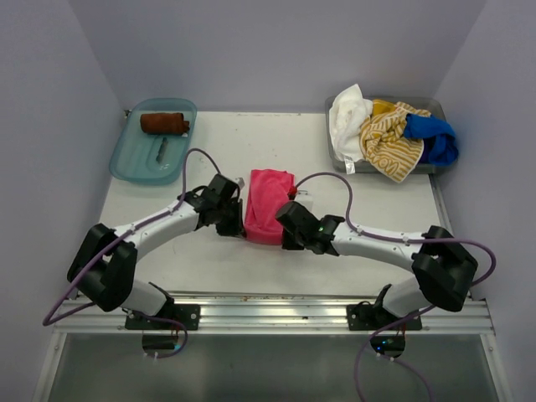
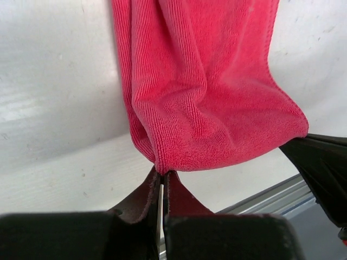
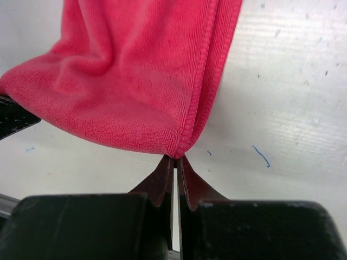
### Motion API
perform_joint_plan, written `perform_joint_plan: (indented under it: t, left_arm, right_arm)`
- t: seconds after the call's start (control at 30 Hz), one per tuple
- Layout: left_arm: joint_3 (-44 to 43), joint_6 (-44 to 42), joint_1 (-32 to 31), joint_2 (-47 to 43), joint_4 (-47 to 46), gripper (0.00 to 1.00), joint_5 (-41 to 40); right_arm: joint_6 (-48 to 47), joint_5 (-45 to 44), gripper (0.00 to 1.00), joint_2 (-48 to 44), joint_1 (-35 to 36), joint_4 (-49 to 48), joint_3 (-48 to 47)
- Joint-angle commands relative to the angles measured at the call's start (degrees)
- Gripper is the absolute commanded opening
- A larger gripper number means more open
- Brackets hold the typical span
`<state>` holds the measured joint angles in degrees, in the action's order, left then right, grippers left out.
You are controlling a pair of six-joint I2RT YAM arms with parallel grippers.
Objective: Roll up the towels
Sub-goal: Fold the towel
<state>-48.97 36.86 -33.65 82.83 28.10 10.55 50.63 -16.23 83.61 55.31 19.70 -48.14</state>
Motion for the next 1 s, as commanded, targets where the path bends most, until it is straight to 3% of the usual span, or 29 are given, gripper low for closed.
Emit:
perform_joint_plan:
  t: [0.0, 0.23, 0.57, 0.67, 0.73, 0.83, 0.97]
  left_arm:
    - [-4.8, 0.1, 1.7, 2.0, 1.7, 0.0, -1.1]
    - [-11.1, -1.3, 3.8, 8.8, 1.6, 0.0, -0.9]
    - [-12.9, -2.4, 5.6, 16.3, -0.7, 0.01, -0.4]
    - [-13.4, -2.6, 5.6, 16.3, -0.2, 0.17, -0.8]
    - [-14.0, -2.7, 5.6, 14.5, 0.5, 0.32, -2.3]
    - [-15.3, -2.8, 5.6, 11.1, 2.8, 0.44, -5.4]
    - [-15.9, -2.7, 5.5, 7.7, 4.8, 0.43, -6.0]
  right_arm:
    - [-2.7, -5.2, 0.0, 1.5, -1.3, 3.0, -5.3]
    - [-5.3, -4.3, 0.0, 6.6, -4.8, 2.4, -9.4]
    - [-7.7, -2.3, 0.0, 13.8, -8.6, 0.9, -12.2]
    - [-8.5, -2.7, 0.0, 14.0, -9.2, 2.4, -13.6]
    - [-9.0, -3.0, 0.11, 13.0, -9.2, 3.1, -13.9]
    - [-9.1, -3.3, 0.21, 9.1, -9.2, 3.2, -13.2]
    - [-8.8, -2.1, 0.32, 5.6, -9.1, 3.0, -12.4]
